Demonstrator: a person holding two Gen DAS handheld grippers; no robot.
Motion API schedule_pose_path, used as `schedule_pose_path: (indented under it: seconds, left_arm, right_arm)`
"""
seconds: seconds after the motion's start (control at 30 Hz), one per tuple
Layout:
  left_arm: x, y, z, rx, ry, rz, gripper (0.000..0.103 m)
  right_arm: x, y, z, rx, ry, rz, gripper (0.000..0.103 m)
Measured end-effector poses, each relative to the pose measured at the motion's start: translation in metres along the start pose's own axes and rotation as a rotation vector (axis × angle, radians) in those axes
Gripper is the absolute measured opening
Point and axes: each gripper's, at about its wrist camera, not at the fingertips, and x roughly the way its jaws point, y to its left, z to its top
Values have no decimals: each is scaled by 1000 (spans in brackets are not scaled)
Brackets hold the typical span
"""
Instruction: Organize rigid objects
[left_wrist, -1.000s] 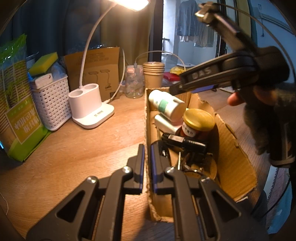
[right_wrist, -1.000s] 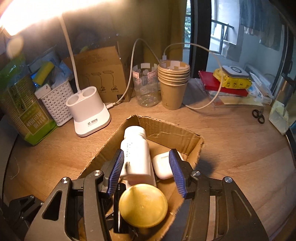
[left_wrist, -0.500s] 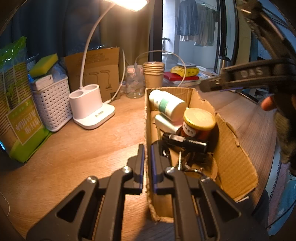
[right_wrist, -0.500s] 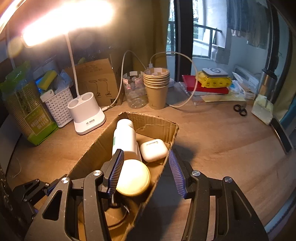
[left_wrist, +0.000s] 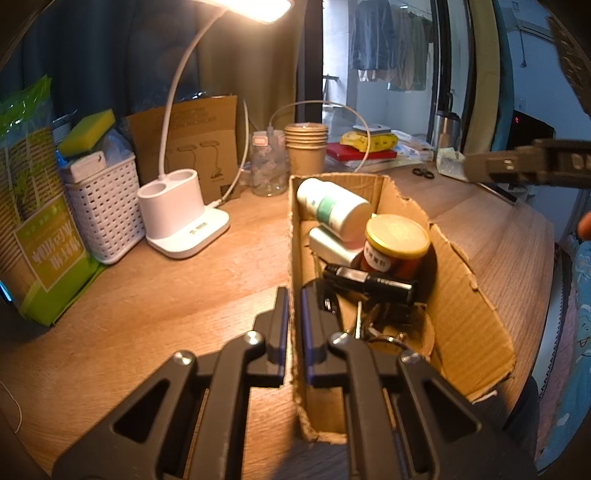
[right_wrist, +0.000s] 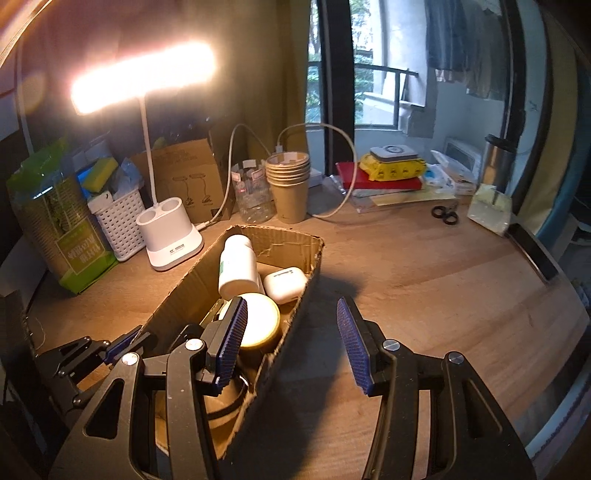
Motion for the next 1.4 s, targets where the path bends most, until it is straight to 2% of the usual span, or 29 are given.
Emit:
schedule_pose_path:
  seconds: [0.23, 0.53, 0.67, 0.73, 0.9, 0.97, 1.03, 1.17, 1.27, 1.4]
  left_arm:
    - [0, -2, 0, 7, -3, -2, 7]
    - [-1, -4, 0, 13, -8, -13, 8]
    - [-11, 0, 5, 10, -40, -20, 10]
    - [-20, 1, 12, 0, -63, -35, 18]
    - [-49, -6, 32, 6, -130, -67, 22]
    - [-62, -10, 39, 4, -151, -82, 36]
    - [-72, -11, 43, -9, -161, -106, 58]
    - [-92, -13, 54, -29, -172, -132, 60]
    - [-103, -15, 60, -40, -169, -147, 66]
    - [-114, -26, 68, -8, -151, -168, 67]
  right_arm:
    - [-26, -5, -20, 22, -44, -35, 54]
    - [-56, -21, -42, 110, -86, -87, 54]
    - [-68, -28, -50, 129, -101, -123, 54]
    - [-74, -31, -54, 136, -108, -134, 54]
    - [-85, -35, -58, 146, -127, -149, 54]
    - [-92, -36, -59, 146, -139, -156, 54]
    - [-99, -35, -60, 145, -152, -164, 54]
    - [-113, -33, -59, 138, -178, -184, 54]
    - [-125, -31, -59, 129, -200, -200, 54]
    - [-142, -31, -56, 125, -224, -224, 54]
